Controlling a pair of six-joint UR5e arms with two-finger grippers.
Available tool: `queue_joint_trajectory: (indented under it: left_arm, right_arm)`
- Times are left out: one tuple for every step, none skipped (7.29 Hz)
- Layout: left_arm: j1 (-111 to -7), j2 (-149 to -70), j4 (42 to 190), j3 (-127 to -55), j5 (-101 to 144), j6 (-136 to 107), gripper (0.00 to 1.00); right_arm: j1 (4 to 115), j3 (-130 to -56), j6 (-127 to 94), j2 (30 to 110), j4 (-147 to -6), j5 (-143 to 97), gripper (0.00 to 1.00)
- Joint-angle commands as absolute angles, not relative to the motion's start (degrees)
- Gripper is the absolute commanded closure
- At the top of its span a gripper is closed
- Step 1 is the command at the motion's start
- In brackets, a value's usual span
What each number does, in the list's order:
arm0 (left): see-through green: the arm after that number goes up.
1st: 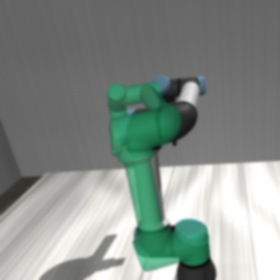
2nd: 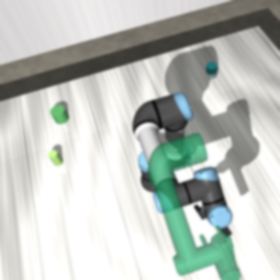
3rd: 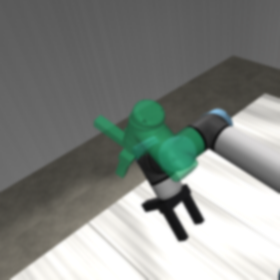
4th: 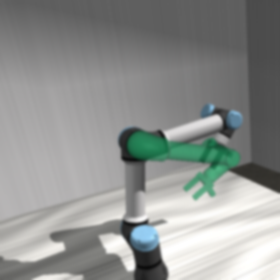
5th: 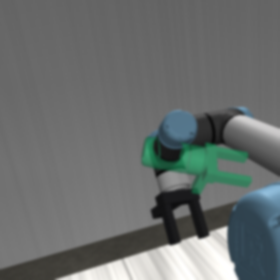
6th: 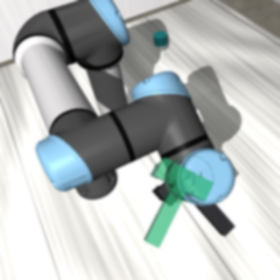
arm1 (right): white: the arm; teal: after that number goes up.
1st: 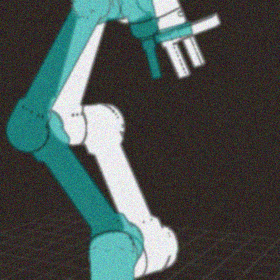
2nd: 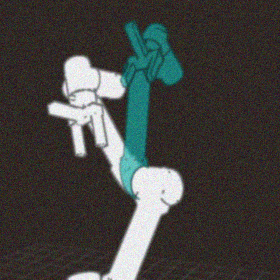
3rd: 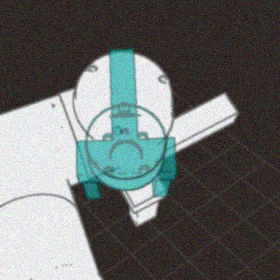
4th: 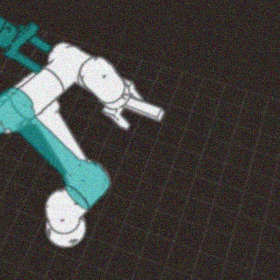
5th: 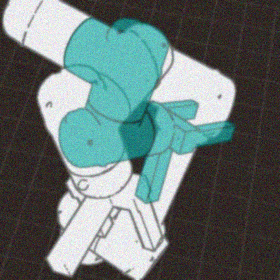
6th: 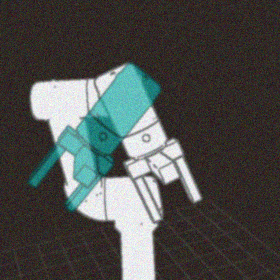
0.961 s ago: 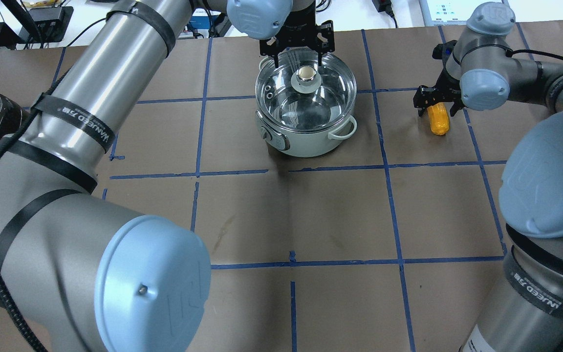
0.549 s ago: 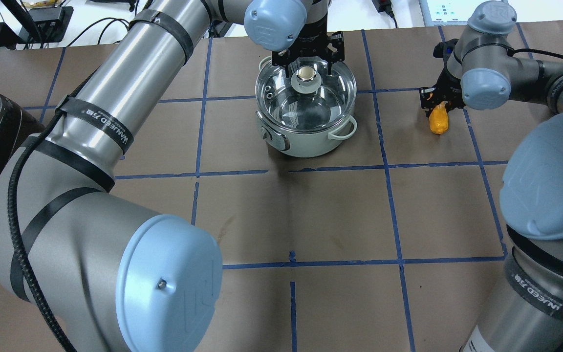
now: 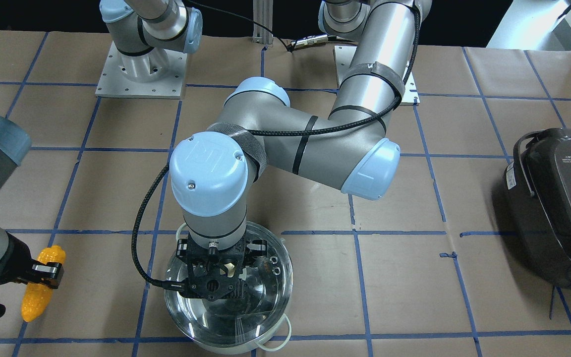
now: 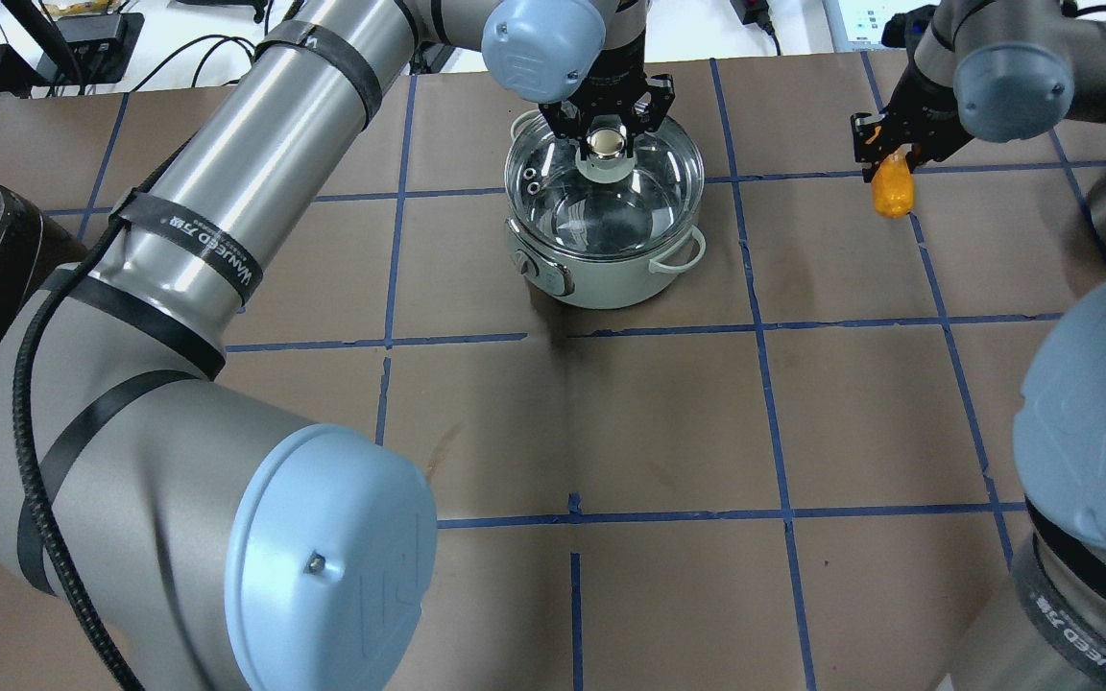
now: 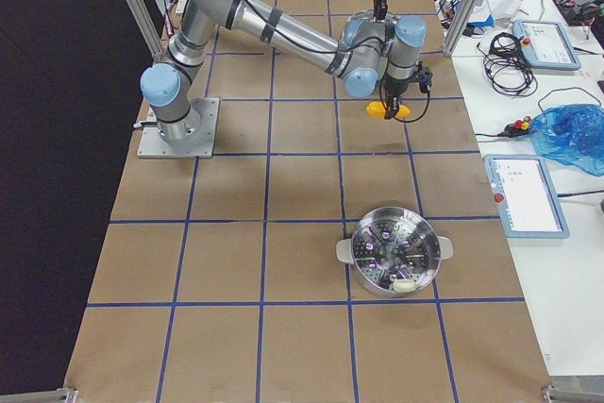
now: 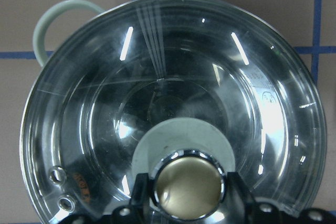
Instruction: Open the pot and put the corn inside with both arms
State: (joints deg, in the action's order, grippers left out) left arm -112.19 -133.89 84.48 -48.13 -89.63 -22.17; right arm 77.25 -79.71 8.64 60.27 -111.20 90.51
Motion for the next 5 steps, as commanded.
queue_joint_trajectory:
  left_arm:
    - [-112.0, -130.6, 86.2, -47.8, -89.9, -22.0, 0.99]
    - [-111.5, -127.5, 90.2, -48.0, -90.1, -20.8, 0.99]
    - [-108.6, -125.7, 92.6, -48.8, -91.3, -14.0, 0.98]
    - [-103.6, -125.3, 94.0, -49.5, -92.2, -8.8, 0.98]
    - [-98.3, -125.1, 93.9, -52.3, -91.9, -5.0, 0.98]
  right_arm:
    - [77.3, -78.2, 8.7, 61.9, -106.6, 90.4, 0.87]
    - [77.4, -78.3, 8.7, 62.0, -106.6, 90.4, 0.87]
    - [78.6, -78.0, 7.9, 62.3, -107.0, 90.4, 0.87]
    - [83.2, -77.8, 5.1, 62.5, -107.4, 90.4, 0.87]
    - [89.2, -76.7, -0.5, 62.2, -108.2, 90.4, 0.87]
